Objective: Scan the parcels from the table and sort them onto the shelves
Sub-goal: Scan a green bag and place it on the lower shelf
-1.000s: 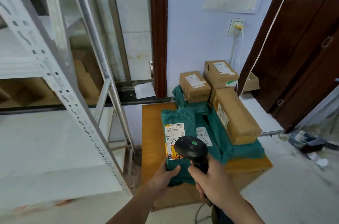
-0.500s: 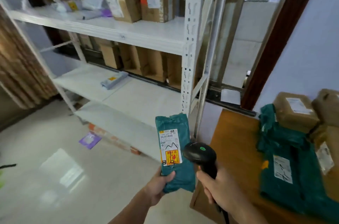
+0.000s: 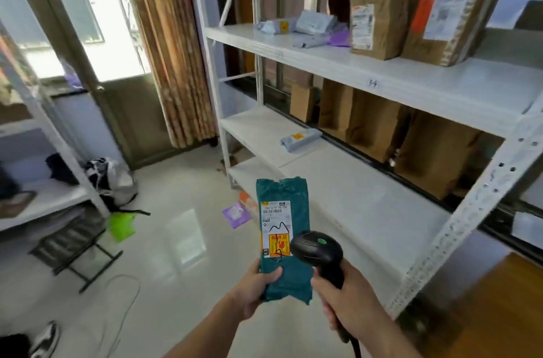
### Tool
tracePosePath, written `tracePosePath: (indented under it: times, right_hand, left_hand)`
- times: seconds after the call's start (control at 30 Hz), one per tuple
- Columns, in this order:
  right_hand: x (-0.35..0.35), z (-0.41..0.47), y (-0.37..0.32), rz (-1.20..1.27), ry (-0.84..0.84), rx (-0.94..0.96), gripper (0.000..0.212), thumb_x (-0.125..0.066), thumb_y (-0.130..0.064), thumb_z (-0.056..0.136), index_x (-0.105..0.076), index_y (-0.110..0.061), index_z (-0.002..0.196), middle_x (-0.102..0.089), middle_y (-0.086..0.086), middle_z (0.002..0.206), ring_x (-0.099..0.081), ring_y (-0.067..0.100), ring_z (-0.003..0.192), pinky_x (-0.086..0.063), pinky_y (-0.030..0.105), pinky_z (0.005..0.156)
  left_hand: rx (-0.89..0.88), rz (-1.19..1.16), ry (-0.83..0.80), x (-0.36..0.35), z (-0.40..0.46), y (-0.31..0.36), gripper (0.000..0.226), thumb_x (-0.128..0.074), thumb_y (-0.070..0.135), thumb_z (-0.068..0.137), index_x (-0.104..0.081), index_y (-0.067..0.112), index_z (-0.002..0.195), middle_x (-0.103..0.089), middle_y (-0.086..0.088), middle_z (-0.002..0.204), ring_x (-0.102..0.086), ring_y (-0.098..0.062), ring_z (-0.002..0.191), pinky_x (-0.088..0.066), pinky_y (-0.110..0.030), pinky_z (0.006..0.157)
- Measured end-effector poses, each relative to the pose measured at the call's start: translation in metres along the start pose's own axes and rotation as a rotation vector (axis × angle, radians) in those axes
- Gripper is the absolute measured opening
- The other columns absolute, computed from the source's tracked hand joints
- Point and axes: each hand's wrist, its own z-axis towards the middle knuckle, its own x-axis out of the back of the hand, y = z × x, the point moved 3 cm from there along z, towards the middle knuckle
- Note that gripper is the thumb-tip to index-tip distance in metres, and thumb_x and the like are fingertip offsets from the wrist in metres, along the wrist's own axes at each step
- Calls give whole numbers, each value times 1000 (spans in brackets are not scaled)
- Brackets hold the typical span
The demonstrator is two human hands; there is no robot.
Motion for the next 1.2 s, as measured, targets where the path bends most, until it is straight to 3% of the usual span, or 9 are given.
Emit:
tracePosePath:
  times: [0.13, 0.33, 0.47, 0.63, 0.8, 0.97, 1.1, 1.2]
  right_hand:
    - [-38, 46, -42, -16, -28, 66, 7, -61, -15, 92, -57, -21, 94, -57, 4, 55, -49, 21, 43, -50, 35, 51]
    - [-62, 115, -75, -19, -23, 68, 11, -61, -19, 95, -57, -28, 98, -58, -2, 56, -50, 16, 43, -53, 33, 54]
    - [-63, 173, -83, -27, -6, 61, 15, -61, -20, 95, -55, -33, 95, -58, -7, 53, -50, 15, 41, -53, 32, 53]
    - [-54, 253, -93, -3, 2, 50, 10, -61, -20, 93, -56, -29, 92, -57, -4, 56, -49, 18, 41, -51, 36, 53]
    - [-41, 320, -105, 36, 12, 37, 9, -61, -28, 87, -53, -33, 88, -56, -5, 46, -48, 17, 39, -49, 36, 52]
    - [-29, 373, -120, -11, 59, 14, 8, -61, -17, 95, -55, -23, 92, -56, -2, 52, -49, 16, 41, -47, 31, 47]
    - [-27, 417, -127, 0, 70, -46, 5, -60, -18, 96, -56, -18, 95, -54, -1, 53, -48, 17, 43, -48, 31, 49]
    - [-28, 452, -134, 22, 103, -93, 5, -60, -17, 95, -54, -17, 95, -52, -1, 52, -47, 19, 44, -46, 34, 50]
  left_hand:
    - [-37, 6, 38, 55, 24, 41, 55, -78, 13, 89, -54, 21, 137, -76, -9, 121, -73, -32, 110, -60, -40, 82]
    - [-32, 11, 35, 103, 78, 84, 54, -78, 13, 90, -52, 19, 136, -76, -10, 121, -73, -33, 111, -60, -48, 94]
    - [-20, 15, 10, 114, 128, 110, 52, -78, 11, 90, -53, 20, 135, -76, -9, 120, -74, -33, 108, -60, -43, 87]
    - [-25, 48, -17, 119, 195, 152, 59, -83, 16, 82, -56, 18, 135, -76, -11, 121, -74, -32, 108, -58, -41, 84]
    - [1, 83, -56, 126, 258, 192, 50, -78, 15, 89, -57, 12, 135, -74, -14, 122, -72, -36, 112, -58, -43, 88]
    - [24, 68, -64, 132, 315, 225, 45, -73, 12, 94, -57, 13, 135, -74, -15, 122, -72, -36, 111, -59, -46, 89]
    - [42, 73, -65, 140, 366, 243, 49, -75, 13, 92, -55, 12, 136, -73, -18, 123, -72, -39, 110, -61, -46, 84]
    - [57, 96, -97, 145, 402, 258, 40, -71, 9, 95, -58, 12, 132, -75, -18, 119, -73, -39, 108, -62, -44, 80]
